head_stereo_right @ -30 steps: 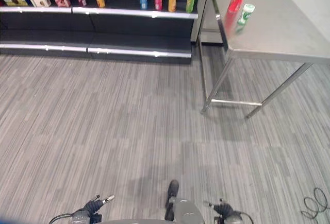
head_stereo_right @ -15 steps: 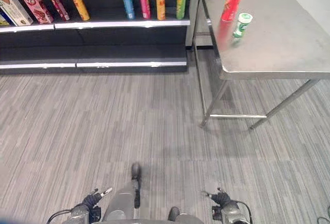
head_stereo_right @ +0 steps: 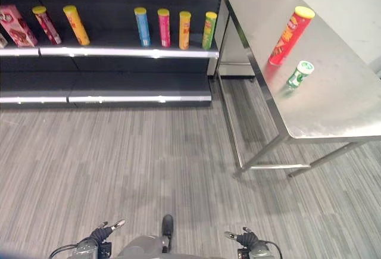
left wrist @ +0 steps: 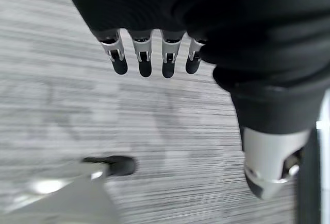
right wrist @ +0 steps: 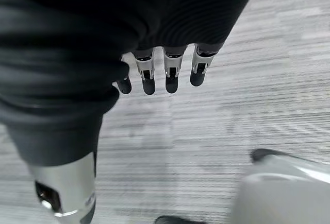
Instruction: Put the goods on the table back onto the shelves and tidy them up.
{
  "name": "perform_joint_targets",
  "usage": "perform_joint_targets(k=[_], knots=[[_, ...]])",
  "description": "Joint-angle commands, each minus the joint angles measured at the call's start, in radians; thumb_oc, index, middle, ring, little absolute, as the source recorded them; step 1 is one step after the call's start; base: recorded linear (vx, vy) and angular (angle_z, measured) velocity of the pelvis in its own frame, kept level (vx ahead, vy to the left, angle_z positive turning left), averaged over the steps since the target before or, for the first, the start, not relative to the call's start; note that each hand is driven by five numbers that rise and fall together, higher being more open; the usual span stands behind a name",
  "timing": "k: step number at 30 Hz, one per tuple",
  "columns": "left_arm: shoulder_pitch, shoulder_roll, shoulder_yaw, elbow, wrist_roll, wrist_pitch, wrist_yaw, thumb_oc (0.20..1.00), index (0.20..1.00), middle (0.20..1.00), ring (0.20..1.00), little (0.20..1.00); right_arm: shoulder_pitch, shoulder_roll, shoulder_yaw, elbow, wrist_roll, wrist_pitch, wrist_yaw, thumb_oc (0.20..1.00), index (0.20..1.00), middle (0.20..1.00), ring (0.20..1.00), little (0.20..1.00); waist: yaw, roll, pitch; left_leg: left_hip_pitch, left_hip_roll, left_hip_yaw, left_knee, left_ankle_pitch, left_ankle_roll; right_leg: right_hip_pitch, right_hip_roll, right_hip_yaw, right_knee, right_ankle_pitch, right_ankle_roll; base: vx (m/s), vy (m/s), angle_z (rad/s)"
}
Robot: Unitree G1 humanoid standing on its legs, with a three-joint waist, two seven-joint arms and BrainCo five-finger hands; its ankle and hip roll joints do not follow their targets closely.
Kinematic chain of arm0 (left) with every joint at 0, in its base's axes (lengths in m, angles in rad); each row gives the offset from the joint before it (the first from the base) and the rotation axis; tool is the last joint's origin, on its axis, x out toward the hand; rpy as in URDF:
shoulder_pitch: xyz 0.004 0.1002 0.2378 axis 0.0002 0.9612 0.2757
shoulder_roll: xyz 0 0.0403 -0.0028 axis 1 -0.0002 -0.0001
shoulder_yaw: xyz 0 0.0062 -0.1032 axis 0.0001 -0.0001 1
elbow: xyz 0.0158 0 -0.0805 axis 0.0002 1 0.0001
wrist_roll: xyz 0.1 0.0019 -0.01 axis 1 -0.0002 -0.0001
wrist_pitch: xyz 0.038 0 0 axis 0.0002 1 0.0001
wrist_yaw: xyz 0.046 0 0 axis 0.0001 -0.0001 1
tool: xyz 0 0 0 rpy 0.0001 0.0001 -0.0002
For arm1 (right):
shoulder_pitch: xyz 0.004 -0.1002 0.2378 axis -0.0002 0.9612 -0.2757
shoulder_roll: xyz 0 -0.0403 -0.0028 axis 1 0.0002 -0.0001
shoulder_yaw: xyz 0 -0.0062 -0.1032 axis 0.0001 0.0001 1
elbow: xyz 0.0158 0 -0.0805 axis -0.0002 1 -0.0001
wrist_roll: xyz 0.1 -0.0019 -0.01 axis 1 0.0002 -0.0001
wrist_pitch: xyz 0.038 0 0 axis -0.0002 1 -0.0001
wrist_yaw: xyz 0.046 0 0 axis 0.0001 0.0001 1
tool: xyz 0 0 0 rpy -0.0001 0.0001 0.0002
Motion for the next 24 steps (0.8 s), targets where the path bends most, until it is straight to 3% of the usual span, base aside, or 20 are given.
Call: perform_joint_targets(k=[1, 2, 3, 4, 5, 6, 7, 9, 11, 17, 22, 23, 24], knots=[[0.004, 0.040, -0.028, -0.024, 0.047, 0.003, 0.006, 1.000, 1.000, 1.000, 1.000, 1.000, -0.021, -0.049, -0.020, -0.022, 0.004, 0.009, -0.010, 1.000, 1.000, 1.000, 1.000, 1.000, -0.009, 0.029, 0.033, -0.017, 0.070, -0.055, 0.000, -0.038, -0.096, -0.042, -0.007, -0.032, -0.031, 0.268, -0.056, 0.22, 0.244, 0.07], [0.003, 0.046, -0.024, -0.025, 0.048, 0.004, 0.006, 1.000, 1.000, 1.000, 1.000, 1.000, -0.015, -0.046, -0.023, -0.023, 0.004, 0.008, -0.012, 1.000, 1.000, 1.000, 1.000, 1.000, -0.012, 0.034, 0.038, 0.003, 0.077, -0.049, -0.002, -0.054, -0.093, -0.077, -0.037, -0.061, 0.010, 0.271, -0.053, 0.27, 0.178, 0.15], [0.001, 0.049, -0.023, -0.027, 0.046, 0.003, 0.007, 1.000, 1.000, 1.000, 1.000, 1.000, -0.009, -0.044, -0.024, -0.025, 0.004, 0.007, -0.013, 1.000, 1.000, 1.000, 1.000, 1.000, -0.016, 0.033, 0.039, 0.027, 0.079, -0.045, -0.002, -0.081, -0.098, -0.102, -0.066, -0.096, -0.002, 0.227, -0.050, 0.28, 0.096, 0.08], [-0.005, 0.052, -0.025, -0.033, 0.043, 0.001, 0.009, 1.000, 1.000, 1.000, 1.000, 1.000, -0.006, -0.044, -0.028, -0.025, 0.004, 0.009, -0.016, 1.000, 1.000, 1.000, 1.000, 1.000, -0.027, 0.035, 0.048, 0.038, 0.087, -0.039, -0.002, -0.086, -0.104, -0.111, -0.076, -0.161, -0.082, 0.192, -0.073, 0.35, -0.029, 0.02], [-0.013, 0.055, -0.028, -0.037, 0.047, -0.002, 0.006, 1.000, 1.000, 1.000, 1.000, 1.000, -0.004, -0.046, -0.037, -0.023, 0.004, 0.011, -0.018, 1.000, 1.000, 1.000, 1.000, 1.000, -0.037, 0.032, 0.058, 0.057, 0.098, -0.031, -0.002, -0.108, -0.119, -0.120, -0.060, -0.239, -0.261, 0.145, -0.072, 0.22, -0.070, -0.02], [-0.013, 0.055, -0.028, -0.037, 0.047, -0.002, 0.006, 1.000, 1.000, 1.000, 1.000, 1.000, -0.005, -0.046, -0.037, -0.023, 0.004, 0.011, -0.018, 1.000, 1.000, 1.000, 1.000, 1.000, -0.039, 0.034, 0.060, 0.059, 0.100, -0.033, -0.002, -0.108, -0.120, -0.115, -0.058, -0.242, -0.264, 0.145, -0.073, 0.23, -0.095, -0.08], [-0.016, 0.055, -0.031, -0.035, 0.048, -0.003, 0.007, 1.000, 1.000, 1.000, 1.000, 1.000, -0.008, -0.044, -0.039, -0.018, 0.005, 0.014, -0.020, 1.000, 1.000, 1.000, 1.000, 1.000, -0.046, 0.028, 0.067, 0.077, 0.098, -0.029, -0.002, -0.121, -0.126, -0.144, -0.036, -0.267, -0.364, 0.148, -0.067, 0.17, -0.083, -0.24], [-0.019, 0.051, -0.033, -0.028, 0.062, -0.002, 0.004, 1.000, 1.000, 1.000, 1.000, 1.000, -0.010, -0.045, -0.042, -0.014, 0.007, 0.017, -0.018, 1.000, 1.000, 1.000, 1.000, 1.000, -0.062, 0.017, 0.073, 0.115, 0.098, -0.033, -0.002, -0.147, -0.143, -0.151, 0.020, -0.287, -0.571, 0.170, -0.045, 0.30, -0.106, -0.15], [-0.020, 0.043, -0.031, -0.017, 0.080, -0.003, 0.003, 1.000, 1.000, 1.000, 1.000, 1.000, -0.005, -0.041, -0.041, -0.008, 0.004, 0.018, -0.018, 1.000, 1.000, 1.000, 1.000, 1.000, -0.081, -0.003, 0.071, 0.147, 0.086, -0.036, -0.002, -0.169, -0.151, -0.186, 0.053, -0.297, -0.680, 0.217, -0.022, 0.32, -0.062, 0.03], [-0.012, 0.029, -0.034, -0.009, 0.103, -0.009, -0.004, 1.000, 1.000, 1.000, 1.000, 1.000, 0.012, -0.044, -0.033, 0.001, -0.004, 0.013, -0.013, 1.000, 1.000, 1.000, 1.000, 1.000, -0.083, -0.016, 0.049, 0.193, 0.102, -0.025, -0.002, -0.212, -0.172, -0.120, 0.090, -0.306, -0.773, 0.223, -0.043, 0.24, -0.085, 0.20], [-0.011, 0.014, -0.046, -0.025, 0.094, -0.010, 0.001, 1.000, 1.000, 1.000, 1.000, 1.000, 0.013, -0.056, -0.036, 0.021, 0.010, 0.010, -0.019, 1.000, 1.000, 1.000, 1.000, 1.000, -0.093, 0.006, 0.025, 0.211, 0.177, 0.015, 0.077, -0.253, -0.219, -0.079, 0.126, -0.316, -0.763, 0.179, -0.074, 0.21, -0.120, 0.02], [-0.012, 0.014, -0.046, -0.025, 0.094, -0.010, 0.001, 1.000, 1.000, 1.000, 1.000, 1.000, 0.013, -0.055, -0.036, 0.021, 0.010, 0.010, -0.019, 1.000, 1.000, 1.000, 1.000, 1.000, -0.094, 0.003, 0.022, 0.206, 0.174, 0.013, 0.077, -0.250, -0.218, -0.083, 0.122, -0.317, -0.762, 0.180, -0.073, 0.19, -0.119, -0.28], [-0.011, 0.015, -0.043, -0.036, 0.080, -0.012, 0.000, 1.000, 1.000, 1.000, 1.000, 1.000, 0.015, -0.054, -0.033, 0.025, 0.015, 0.009, -0.015, 1.000, 1.000, 1.000, 1.000, 1.000, -0.096, 0.009, 0.023, 0.187, 0.197, 0.021, 0.173, -0.241, -0.239, -0.064, 0.141, -0.311, -0.762, 0.154, -0.092, 0.16, -0.120, -0.43]])
